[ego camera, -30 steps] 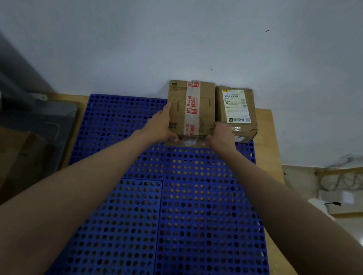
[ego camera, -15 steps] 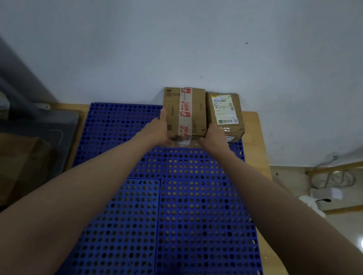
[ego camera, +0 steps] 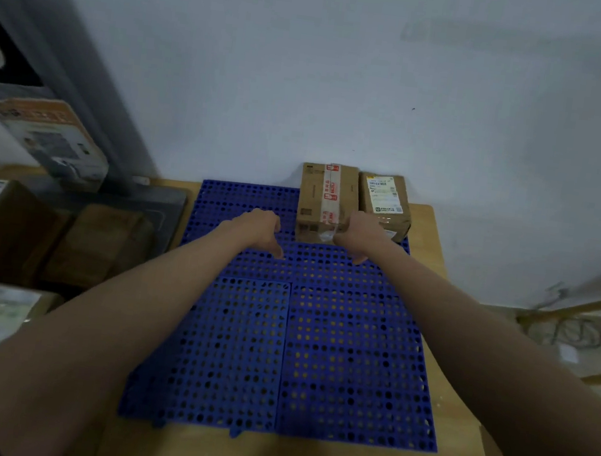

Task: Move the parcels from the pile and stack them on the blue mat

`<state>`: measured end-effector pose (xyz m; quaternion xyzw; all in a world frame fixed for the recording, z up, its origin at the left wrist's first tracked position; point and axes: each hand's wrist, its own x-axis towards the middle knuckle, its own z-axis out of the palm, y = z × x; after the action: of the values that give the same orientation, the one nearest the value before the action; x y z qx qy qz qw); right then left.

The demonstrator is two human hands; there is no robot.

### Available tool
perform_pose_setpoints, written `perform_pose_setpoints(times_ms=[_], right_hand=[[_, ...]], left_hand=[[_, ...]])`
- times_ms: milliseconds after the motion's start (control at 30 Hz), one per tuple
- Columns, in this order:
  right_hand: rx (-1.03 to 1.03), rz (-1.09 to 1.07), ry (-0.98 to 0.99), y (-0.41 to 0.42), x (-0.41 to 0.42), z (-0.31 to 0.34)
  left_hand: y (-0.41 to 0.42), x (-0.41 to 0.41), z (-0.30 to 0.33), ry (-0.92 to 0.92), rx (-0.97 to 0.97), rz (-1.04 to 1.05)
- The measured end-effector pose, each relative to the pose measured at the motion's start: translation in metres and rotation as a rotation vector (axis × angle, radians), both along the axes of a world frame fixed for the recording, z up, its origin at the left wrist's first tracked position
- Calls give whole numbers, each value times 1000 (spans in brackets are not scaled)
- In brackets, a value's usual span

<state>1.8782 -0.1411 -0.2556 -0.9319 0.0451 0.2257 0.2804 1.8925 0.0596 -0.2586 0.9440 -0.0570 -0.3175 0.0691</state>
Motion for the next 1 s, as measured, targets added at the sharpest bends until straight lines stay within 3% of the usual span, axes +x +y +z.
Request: perform_pose_setpoints(times_ms=[567, 1000], right_hand=[[3, 368, 11, 152, -85, 66], [-11, 335, -75, 298, -110, 107]], left_hand=[[144, -140, 84, -81, 62, 140], [283, -142, 152, -266, 62, 76]])
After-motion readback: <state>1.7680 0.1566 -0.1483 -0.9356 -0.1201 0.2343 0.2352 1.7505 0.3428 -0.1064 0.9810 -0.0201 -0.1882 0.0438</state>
